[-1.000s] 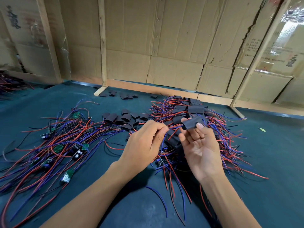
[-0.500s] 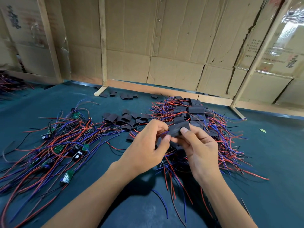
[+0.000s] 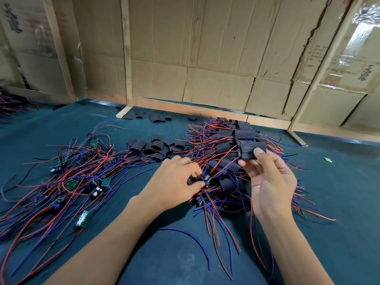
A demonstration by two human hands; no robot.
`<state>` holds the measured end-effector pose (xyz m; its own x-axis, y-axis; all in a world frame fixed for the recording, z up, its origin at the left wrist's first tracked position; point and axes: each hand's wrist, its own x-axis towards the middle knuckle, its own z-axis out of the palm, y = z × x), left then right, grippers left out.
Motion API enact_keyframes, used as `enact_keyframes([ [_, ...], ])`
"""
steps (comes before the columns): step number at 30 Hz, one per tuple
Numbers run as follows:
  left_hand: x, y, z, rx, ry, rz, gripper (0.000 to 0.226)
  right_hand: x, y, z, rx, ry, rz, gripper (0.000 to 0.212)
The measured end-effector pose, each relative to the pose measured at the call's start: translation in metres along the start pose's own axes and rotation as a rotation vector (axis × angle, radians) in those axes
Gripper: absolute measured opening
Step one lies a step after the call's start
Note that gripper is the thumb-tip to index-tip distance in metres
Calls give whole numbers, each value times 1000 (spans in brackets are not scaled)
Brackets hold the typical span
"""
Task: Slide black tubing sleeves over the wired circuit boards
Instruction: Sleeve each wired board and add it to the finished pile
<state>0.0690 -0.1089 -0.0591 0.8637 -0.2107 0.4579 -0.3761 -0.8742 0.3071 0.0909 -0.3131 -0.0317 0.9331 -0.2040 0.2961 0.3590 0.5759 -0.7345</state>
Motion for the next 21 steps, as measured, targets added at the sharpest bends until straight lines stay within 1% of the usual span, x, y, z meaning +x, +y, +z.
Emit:
enact_keyframes([
  [3, -1, 1, 0, -74, 52, 7, 20, 3, 0, -3, 18, 51, -11, 21],
  [6, -1, 5, -2, -136, 122, 20, 17, 4, 2, -3, 16, 70, -20, 21],
  [9, -1, 7, -3, -99, 204, 57, 22, 5, 3, -3, 8, 85, -34, 25],
  [11, -1, 7, -5, -120, 249, 63, 25, 6, 3, -3, 3, 97, -43, 21],
  [13, -2, 7, -5, -167, 282, 68, 27, 6, 3, -4, 8, 116, -47, 20],
  [16, -3, 9, -5, -300, 334, 55, 29, 7, 2, -3, 25, 140, -44, 24],
  [19, -4, 11, -5, -362, 392, 32, 31, 6, 1, -4, 52, 120, -26, 25],
  [21, -4, 11, -6, -298, 405, 51, 31, 6, 0, -4, 85, 66, 9, 21],
])
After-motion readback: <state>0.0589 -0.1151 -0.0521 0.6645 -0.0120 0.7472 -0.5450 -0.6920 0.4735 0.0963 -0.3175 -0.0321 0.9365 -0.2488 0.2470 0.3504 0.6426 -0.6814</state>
